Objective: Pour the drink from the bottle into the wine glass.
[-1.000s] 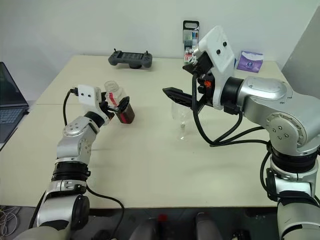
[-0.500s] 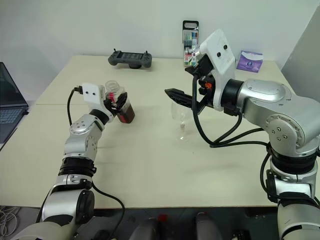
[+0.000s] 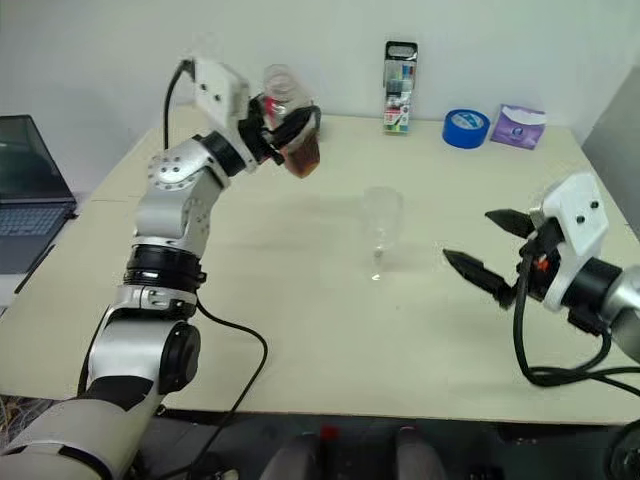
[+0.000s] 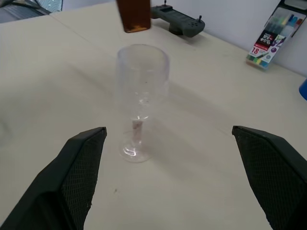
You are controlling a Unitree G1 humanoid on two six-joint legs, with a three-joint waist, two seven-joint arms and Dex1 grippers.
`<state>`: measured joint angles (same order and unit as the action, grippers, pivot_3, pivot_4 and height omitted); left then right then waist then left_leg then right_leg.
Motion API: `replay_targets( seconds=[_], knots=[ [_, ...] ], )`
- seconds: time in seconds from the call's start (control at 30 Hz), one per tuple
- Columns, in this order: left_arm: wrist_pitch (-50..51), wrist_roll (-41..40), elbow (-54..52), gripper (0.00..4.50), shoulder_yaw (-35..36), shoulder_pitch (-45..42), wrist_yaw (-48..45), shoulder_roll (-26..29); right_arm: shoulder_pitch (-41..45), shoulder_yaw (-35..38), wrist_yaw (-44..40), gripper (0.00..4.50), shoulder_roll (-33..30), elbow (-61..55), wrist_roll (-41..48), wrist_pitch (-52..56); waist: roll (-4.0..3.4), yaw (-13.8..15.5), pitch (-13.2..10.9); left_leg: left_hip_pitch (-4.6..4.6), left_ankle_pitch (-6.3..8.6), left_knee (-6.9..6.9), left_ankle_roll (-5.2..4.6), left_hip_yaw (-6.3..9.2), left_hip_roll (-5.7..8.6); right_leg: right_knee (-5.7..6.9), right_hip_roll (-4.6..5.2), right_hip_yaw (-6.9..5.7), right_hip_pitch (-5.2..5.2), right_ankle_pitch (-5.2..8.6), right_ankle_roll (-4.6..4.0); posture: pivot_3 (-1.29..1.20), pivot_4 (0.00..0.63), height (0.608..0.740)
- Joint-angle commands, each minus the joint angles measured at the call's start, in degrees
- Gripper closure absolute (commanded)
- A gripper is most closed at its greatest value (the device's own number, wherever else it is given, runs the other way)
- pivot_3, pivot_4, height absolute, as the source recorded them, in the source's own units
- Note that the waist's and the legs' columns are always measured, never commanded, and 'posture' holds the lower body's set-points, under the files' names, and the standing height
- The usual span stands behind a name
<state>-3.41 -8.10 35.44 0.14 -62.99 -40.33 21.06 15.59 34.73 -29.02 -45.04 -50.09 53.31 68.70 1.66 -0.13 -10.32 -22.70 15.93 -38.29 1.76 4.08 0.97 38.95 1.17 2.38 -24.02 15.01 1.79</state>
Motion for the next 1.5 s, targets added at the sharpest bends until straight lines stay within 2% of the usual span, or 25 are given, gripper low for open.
replay_targets(
  seconds=[0.03,0.37,0.63,0.83,1.33,1.5],
  knots=[
    [-13.2,6.1,3.5,2.55,-4.2,-2.6,-2.0,0.8,-2.2,0.0,4.2,0.00,1.5,-4.4,2.1,-2.9,0.00,-0.5,0.0,0.05,-0.03,0.02,-0.06,0.00,0.00,0.02,-0.04,0.00,0.01,-0.01,0.01,0.00,0.150,0.740],
    [-35.6,16.3,13.6,2.55,-8.3,-6.0,5.2,0.8,-3.3,-3.6,13.2,0.00,0.9,-5.0,6.6,-6.8,0.01,-1.2,0.0,-0.12,-0.19,0.17,-0.30,0.22,0.12,-0.01,0.07,-0.18,-0.06,-0.01,0.04,0.00,0.150,0.740],
    [-45.8,25.8,17.0,2.55,-12.4,-6.8,11.8,2.4,-4.3,-5.6,16.4,0.00,-1.2,-4.5,8.8,-9.5,0.02,-1.3,0.0,-0.13,-0.23,0.09,-0.37,0.18,0.31,0.02,0.24,-0.11,-0.03,-0.02,0.18,0.00,0.150,0.740],
    [-49.6,33.5,19.6,2.55,-15.6,-8.4,19.3,4.0,-4.9,-6.5,18.4,0.00,-2.6,-4.1,10.1,-11.2,0.02,-1.3,0.0,-0.14,-0.24,0.10,-0.39,0.20,0.31,0.02,0.22,-0.14,-0.03,-0.03,0.18,0.00,0.150,0.740],
    [-51.1,47.2,23.0,2.55,-22.2,-13.2,35.3,8.0,-5.7,-8.2,22.0,0.00,-4.7,-3.3,11.8,-14.4,0.03,-1.3,0.0,-0.14,-0.24,0.10,-0.39,0.19,0.31,0.04,0.23,-0.14,-0.03,-0.03,0.19,0.00,0.150,0.740],
    [-52.1,48.5,23.9,2.55,-23.3,-14.4,37.1,7.7,-5.7,-8.5,22.6,0.00,-5.1,-3.2,12.1,-15.0,0.03,-1.3,0.0,-0.15,-0.24,0.09,-0.39,0.18,0.31,0.04,0.23,-0.14,-0.03,-0.03,0.19,0.00,0.150,0.740]
  ],
)
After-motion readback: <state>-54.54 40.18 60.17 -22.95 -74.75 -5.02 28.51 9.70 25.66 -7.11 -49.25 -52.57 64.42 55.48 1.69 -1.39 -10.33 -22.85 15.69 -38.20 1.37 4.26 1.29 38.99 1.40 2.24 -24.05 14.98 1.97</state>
